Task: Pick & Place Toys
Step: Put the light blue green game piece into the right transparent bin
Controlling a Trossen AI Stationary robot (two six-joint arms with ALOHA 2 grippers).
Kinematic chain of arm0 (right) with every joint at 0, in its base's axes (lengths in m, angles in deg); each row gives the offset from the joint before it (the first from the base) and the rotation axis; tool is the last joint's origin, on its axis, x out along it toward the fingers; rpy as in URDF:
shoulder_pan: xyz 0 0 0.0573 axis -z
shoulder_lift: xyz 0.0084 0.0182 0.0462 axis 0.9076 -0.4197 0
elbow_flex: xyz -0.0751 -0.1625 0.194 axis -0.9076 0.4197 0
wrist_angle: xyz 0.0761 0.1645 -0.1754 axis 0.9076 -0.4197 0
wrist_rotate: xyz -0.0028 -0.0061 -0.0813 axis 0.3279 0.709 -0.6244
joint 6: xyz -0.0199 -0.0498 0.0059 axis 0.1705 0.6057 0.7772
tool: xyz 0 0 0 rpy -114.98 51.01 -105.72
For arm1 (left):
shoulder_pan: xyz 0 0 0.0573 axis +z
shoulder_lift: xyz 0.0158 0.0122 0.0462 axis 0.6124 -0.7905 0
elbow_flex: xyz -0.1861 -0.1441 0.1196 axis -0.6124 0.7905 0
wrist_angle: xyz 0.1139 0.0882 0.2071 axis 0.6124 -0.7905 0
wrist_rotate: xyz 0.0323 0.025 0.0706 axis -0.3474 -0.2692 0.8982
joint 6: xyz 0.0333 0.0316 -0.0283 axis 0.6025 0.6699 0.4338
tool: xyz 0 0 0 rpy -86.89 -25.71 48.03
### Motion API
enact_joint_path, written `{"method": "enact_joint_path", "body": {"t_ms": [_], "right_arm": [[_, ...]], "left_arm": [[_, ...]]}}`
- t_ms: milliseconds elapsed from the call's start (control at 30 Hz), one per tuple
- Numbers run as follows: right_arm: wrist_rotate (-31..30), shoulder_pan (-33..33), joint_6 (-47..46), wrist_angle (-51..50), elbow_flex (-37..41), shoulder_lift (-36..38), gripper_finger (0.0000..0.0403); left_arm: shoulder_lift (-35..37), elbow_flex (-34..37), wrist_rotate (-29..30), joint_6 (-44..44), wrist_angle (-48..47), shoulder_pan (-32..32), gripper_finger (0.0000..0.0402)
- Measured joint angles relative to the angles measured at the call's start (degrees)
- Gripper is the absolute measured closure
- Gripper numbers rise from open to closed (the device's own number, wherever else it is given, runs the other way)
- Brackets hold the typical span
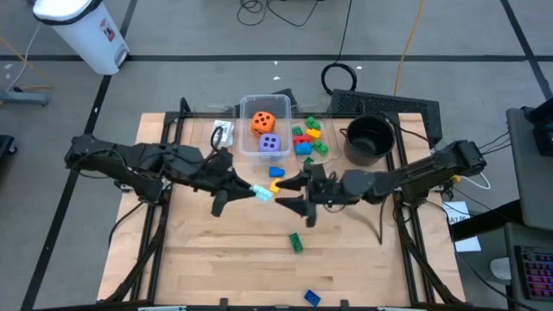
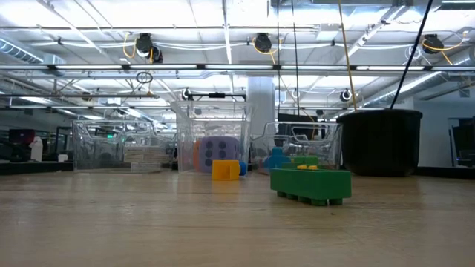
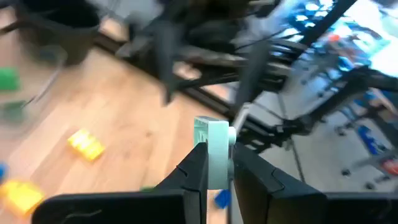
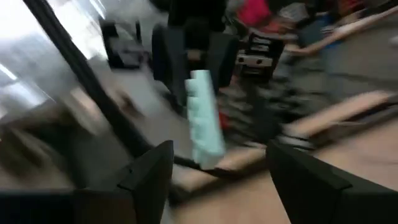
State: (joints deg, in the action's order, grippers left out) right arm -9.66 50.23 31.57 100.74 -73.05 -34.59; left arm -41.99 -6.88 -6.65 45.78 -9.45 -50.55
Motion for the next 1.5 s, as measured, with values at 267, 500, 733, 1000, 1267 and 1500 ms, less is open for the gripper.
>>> {"method": "enact_joint_path", "body": {"t_ms": [267,500,733,1000,1267,1500], "right_arm": [[-23.9,-6.0,27.1,-21.2,-15.6,-1.8,0.0151],[-33.8,-8.2,33.3,-23.1,-15.7,-1.9,0.0151],[-36.9,-8.2,33.0,-28.7,-15.7,-1.8,0.0151],[-38.8,-8.2,33.1,-33.2,-15.7,-1.7,0.0151],[-39.0,-7.2,30.1,-36.8,-15.7,-1.7,0.0151],[-43.1,-6.7,30.0,-37.1,-15.7,-1.7,0.0168]], "left_arm": [[-3.0,0.0,2.0,-6.3,-4.9,2.9,0.0357],[-6.3,0.0,1.8,-9.0,2.2,6.7,0.0345],[-10.4,0.0,-2.7,-10.1,11.7,9.7,0.0357],[-11.0,0.0,-2.5,-11.6,13.2,11.5,0.0344],[-11.0,0.0,-2.5,-11.9,15.9,11.6,0.0357],[-10.9,0.0,-2.3,-12.9,16.1,11.6,0.034]]}}
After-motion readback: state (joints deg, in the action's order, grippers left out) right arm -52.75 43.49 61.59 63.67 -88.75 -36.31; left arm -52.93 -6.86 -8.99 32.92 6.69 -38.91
